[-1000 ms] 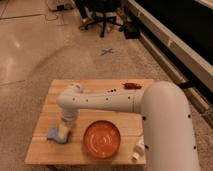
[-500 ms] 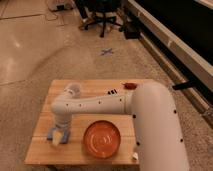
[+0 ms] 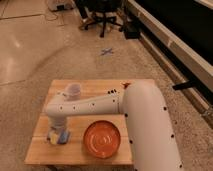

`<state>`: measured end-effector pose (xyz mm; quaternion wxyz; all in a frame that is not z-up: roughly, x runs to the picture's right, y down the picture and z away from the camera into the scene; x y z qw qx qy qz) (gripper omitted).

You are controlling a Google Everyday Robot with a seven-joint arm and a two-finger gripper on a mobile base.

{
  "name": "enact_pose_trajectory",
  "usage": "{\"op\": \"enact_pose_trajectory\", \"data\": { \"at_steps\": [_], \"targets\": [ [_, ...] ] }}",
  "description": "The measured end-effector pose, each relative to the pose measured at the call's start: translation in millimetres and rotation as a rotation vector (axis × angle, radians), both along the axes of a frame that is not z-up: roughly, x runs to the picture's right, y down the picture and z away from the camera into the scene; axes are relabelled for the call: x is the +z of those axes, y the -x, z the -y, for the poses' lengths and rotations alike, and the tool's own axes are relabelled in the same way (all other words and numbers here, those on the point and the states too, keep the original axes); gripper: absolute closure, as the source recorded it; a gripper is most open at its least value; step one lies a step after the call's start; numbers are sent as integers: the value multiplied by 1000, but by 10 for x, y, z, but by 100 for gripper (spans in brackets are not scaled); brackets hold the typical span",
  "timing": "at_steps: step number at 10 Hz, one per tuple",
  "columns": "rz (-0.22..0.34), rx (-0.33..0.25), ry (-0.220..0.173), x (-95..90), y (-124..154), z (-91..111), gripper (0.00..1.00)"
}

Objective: Place the white sponge in the ceramic bowl

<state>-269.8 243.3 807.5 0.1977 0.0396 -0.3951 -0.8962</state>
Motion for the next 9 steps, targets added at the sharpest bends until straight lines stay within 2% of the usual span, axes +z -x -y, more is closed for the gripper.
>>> {"op": "enact_pose_trajectory", "data": {
  "at_steps": [4, 5, 7, 9],
  "targets": [
    [-26, 13, -74, -31, -112, 205, 92],
    [-34, 21, -89, -44, -168, 288, 98],
    [-69, 51, -117, -86, -377, 579, 100],
    [-103, 77, -122, -109, -623, 861, 100]
  ]
}}
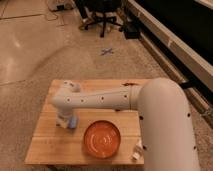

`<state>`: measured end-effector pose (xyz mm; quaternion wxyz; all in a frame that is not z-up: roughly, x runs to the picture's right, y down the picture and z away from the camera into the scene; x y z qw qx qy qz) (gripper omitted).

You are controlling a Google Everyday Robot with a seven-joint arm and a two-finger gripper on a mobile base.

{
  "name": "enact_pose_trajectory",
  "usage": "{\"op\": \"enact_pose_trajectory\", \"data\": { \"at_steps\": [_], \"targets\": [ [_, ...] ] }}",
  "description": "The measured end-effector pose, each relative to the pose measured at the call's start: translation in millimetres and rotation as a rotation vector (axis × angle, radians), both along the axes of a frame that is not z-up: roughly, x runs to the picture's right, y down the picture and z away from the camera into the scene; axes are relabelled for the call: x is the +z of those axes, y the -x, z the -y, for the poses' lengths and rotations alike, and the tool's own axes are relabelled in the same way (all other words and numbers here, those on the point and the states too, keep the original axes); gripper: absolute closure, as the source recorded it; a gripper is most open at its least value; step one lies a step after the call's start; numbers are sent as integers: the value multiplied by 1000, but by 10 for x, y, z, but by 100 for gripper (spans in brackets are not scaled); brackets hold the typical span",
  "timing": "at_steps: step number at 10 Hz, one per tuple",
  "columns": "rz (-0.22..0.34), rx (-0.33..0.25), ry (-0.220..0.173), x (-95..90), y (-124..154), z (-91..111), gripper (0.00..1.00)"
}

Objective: Place the white sponge in the ceramic bowl

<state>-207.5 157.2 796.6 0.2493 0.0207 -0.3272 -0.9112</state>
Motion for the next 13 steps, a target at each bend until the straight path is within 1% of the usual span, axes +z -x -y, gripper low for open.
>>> {"op": "enact_pose_trajectory", "data": {
  "at_steps": [1, 2, 3, 4, 5, 7, 9, 10, 11, 12, 13],
  "targets": [
    [-28, 27, 4, -19, -243, 201, 100],
    [-40, 36, 8, -30, -358, 271, 100],
    [-61, 43, 19, -46, -546, 328, 100],
    [-74, 44, 33, -78, -708, 332, 100],
    [-79, 37, 51, -122, -838, 279, 100],
    [-82, 24, 103, -290, -1118, 61, 100],
    [-81, 16, 133, -393, -1274, -86, 100],
    [-84, 19, 145, -421, -1358, -141, 97],
    [-96, 35, 153, -424, -1507, -168, 86],
    [-106, 50, 158, -411, -1601, -170, 77],
    [-115, 63, 164, -387, -1697, -170, 65]
  ]
}}
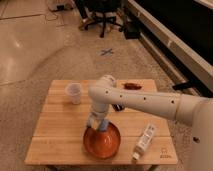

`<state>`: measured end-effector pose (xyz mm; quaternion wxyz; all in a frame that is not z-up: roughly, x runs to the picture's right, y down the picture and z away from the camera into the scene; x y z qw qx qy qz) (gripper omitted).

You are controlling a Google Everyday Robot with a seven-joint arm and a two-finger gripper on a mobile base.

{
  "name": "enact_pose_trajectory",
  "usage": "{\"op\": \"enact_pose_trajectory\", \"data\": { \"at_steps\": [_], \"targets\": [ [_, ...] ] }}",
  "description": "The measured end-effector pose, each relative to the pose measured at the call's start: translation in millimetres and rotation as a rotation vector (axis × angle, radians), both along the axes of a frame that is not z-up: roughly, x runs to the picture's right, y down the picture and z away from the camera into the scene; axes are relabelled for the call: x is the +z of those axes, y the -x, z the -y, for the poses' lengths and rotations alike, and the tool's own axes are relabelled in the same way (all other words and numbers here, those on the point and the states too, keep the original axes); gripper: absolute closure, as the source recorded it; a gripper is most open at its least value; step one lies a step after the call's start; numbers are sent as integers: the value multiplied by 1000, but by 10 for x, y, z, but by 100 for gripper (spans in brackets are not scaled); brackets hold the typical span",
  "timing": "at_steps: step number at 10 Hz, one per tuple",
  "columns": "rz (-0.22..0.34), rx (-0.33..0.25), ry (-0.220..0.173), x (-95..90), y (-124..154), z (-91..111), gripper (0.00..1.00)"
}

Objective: Place the white sponge in the ceramic bowl

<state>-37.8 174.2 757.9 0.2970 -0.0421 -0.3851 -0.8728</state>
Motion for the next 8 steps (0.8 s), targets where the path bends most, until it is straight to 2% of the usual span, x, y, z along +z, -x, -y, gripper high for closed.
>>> {"op": "enact_pose_trajectory", "data": {
  "at_steps": [2, 4, 5, 8],
  "targets": [
    [-12, 14, 12, 25, -144, -9, 45],
    [3, 14, 29, -16, -207, -52, 26],
    [15, 14, 38, -65, -235, -78, 21],
    [73, 6, 62, -250, -280, -133, 20]
  ]
}}
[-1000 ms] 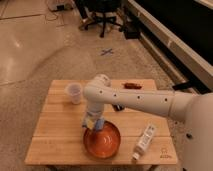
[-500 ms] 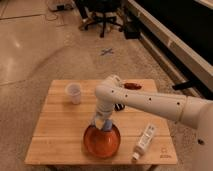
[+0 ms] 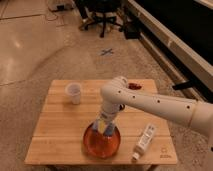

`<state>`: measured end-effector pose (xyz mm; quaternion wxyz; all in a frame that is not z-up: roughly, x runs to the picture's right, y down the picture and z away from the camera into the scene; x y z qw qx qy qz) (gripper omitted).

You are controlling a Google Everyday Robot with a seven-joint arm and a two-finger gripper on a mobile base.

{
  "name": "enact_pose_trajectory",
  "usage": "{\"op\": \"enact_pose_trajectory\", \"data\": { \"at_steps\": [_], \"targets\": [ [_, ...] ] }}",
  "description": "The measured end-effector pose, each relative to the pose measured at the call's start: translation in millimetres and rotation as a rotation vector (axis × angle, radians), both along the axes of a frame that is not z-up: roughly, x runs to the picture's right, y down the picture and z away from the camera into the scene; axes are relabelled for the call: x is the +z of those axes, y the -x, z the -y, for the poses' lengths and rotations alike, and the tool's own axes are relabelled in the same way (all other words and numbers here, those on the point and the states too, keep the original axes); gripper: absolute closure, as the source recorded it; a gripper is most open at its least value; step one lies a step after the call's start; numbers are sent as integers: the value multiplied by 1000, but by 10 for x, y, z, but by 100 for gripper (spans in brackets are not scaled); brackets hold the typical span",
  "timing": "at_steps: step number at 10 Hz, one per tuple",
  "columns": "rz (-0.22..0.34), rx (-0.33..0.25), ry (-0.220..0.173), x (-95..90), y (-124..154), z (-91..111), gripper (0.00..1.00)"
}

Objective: Place the white sponge in the ceramic bowl

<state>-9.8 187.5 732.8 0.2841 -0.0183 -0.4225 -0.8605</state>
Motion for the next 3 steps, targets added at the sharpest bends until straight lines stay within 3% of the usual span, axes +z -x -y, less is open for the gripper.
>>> {"op": "enact_pose_trajectory", "data": {
  "at_steps": [3],
  "targets": [
    [16, -3, 1, -31, 16, 0, 20]
  ]
}}
